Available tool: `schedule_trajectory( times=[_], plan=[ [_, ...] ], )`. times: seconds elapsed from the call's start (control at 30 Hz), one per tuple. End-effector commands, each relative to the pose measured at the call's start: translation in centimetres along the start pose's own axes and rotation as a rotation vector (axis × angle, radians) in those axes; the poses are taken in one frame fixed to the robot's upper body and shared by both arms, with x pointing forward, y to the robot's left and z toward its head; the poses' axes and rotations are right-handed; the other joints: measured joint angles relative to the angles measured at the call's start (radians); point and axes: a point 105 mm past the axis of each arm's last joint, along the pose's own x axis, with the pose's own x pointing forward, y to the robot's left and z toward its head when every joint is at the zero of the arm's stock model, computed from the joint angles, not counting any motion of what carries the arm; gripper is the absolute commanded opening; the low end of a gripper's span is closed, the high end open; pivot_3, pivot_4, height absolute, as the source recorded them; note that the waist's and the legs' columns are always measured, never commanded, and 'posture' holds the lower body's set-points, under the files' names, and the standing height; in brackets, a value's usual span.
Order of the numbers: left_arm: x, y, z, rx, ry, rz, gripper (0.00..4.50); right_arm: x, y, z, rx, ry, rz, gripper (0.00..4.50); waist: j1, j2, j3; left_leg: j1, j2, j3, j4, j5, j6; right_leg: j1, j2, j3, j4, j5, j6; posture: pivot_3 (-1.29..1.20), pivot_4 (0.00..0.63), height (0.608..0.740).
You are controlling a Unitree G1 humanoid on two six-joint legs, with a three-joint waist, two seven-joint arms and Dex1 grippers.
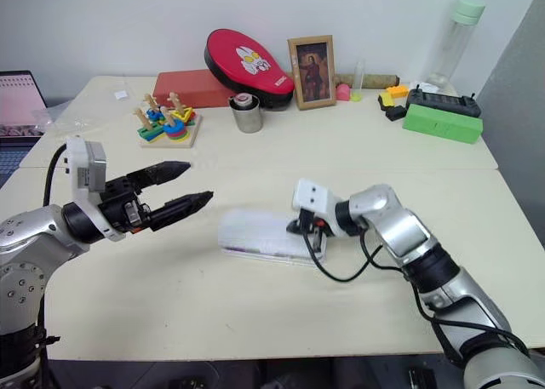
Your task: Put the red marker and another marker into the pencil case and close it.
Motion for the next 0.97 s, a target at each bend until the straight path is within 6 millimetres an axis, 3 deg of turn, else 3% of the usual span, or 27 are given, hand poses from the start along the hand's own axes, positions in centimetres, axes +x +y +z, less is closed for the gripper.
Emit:
schedule_trajectory(
  times=[0.03, 0.13, 0.3, 0.47, 0.6, 0.77, 0.8, 0.9, 0.97],
  plan=[
    [0.1, -0.5, 0.0, 0.039, 0.030, -0.030, 4.50, 1.1, 1.2, -1.7, -0.033, 0.072, 0.020, 0.00, 0.000, 0.000, 0.000, 0.000, 0.000, 0.000, 0.000, 0.000, 0.000, 0.000, 0.000, 0.000, 0.000, 0.000, 0.000, 0.00, 0.150, 0.740],
    [0.3, 0.0, -0.2, 0.037, 0.041, -0.009, 4.50, 1.0, 0.8, -2.1, 0.002, 0.046, -0.006, 0.00, -0.001, -0.001, -0.001, 0.001, 0.000, 0.000, 0.000, 0.000, 0.000, 0.001, 0.000, 0.000, 0.000, 0.000, 0.000, 0.00, 0.150, 0.740],
    [-0.1, 3.3, -1.4, 0.017, 0.081, 0.181, 4.50, -2.1, -2.0, -0.3, 0.093, -0.136, -0.151, 0.00, 0.000, -0.001, -0.001, 0.002, 0.000, 0.000, 0.000, 0.000, 0.000, 0.002, 0.000, 0.000, 0.000, 0.000, 0.000, 0.00, 0.150, 0.740],
    [-1.0, 6.7, -3.3, 0.030, 0.135, 0.364, 4.50, -5.3, -3.7, -0.7, 0.153, -0.178, -0.242, 1.19, 0.001, -0.001, -0.001, 0.001, 0.000, 0.000, 0.001, 0.000, 0.000, 0.001, 0.000, 0.000, 0.000, 0.000, 0.000, 0.00, 0.150, 0.740],
    [-2.4, 8.5, -5.1, 0.056, 0.194, 0.461, 4.50, -9.3, -5.0, -2.4, 0.223, -0.161, -0.359, 2.19, 0.002, -0.001, -0.001, 0.001, 0.000, 0.000, 0.000, 0.000, 0.000, 0.001, 0.000, 0.000, 0.000, 0.000, 0.000, 0.00, 0.150, 0.740],
    [-4.1, 9.7, -4.8, 0.081, 0.200, 0.519, 4.50, -13.4, -5.2, -4.0, 0.310, -0.187, -0.453, 3.52, 0.002, -0.001, -0.001, 0.001, 0.000, 0.000, 0.000, 0.000, 0.000, 0.001, 0.000, 0.000, 0.000, 0.000, 0.000, 0.00, 0.150, 0.740],
    [-4.5, 9.8, -4.6, 0.084, 0.201, 0.527, 4.50, -14.1, -5.2, -4.5, 0.325, -0.183, -0.471, 3.58, 0.002, -0.001, -0.001, 0.001, 0.000, 0.000, 0.000, 0.000, 0.000, 0.001, 0.000, 0.000, 0.000, 0.000, 0.000, 0.00, 0.150, 0.740],
    [-5.1, 10.1, -4.5, 0.091, 0.206, 0.544, 4.50, -15.2, -5.1, -5.6, 0.344, -0.149, -0.509, 4.46, 0.001, -0.001, -0.001, 0.001, 0.000, 0.000, 0.000, 0.000, 0.000, 0.001, 0.000, 0.000, 0.000, 0.000, 0.000, 0.00, 0.150, 0.740],
    [-5.3, 10.1, -4.3, 0.101, 0.207, 0.550, 4.50, -15.5, -5.1, -5.8, 0.349, -0.144, -0.522, 4.46, 0.001, -0.001, -0.001, 0.001, 0.000, 0.000, 0.000, 0.000, 0.000, 0.001, 0.000, 0.001, 0.000, 0.000, 0.000, 0.00, 0.150, 0.740]
  ],
)
